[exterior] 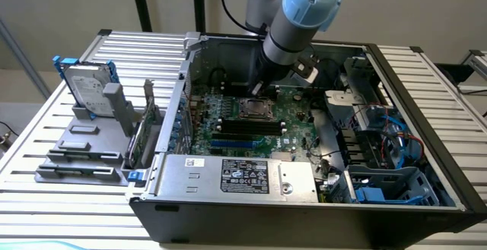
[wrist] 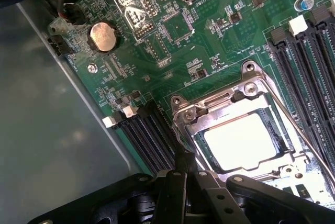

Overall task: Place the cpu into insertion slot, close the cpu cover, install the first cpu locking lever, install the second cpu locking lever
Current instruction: 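Install the first cpu locking lever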

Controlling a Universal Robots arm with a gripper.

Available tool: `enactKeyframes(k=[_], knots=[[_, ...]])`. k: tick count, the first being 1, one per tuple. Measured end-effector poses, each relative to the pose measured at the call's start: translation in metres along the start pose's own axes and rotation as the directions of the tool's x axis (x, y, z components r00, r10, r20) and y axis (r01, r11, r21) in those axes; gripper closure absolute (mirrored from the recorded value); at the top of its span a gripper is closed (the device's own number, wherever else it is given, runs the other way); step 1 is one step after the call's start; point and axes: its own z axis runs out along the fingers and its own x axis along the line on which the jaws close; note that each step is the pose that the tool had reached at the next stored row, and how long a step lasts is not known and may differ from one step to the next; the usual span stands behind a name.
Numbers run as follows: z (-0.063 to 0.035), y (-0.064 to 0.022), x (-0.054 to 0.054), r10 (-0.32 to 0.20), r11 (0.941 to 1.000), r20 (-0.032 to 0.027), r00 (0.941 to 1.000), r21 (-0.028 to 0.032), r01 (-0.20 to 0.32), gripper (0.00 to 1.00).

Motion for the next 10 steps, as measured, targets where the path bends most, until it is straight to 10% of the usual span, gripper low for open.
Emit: enactKeyframes(k=[10], knots=[[0.0029,0.0031,-0.0011,-0.013,0.9999,0.0018,0.9999,0.0003,0.013,0.89]])
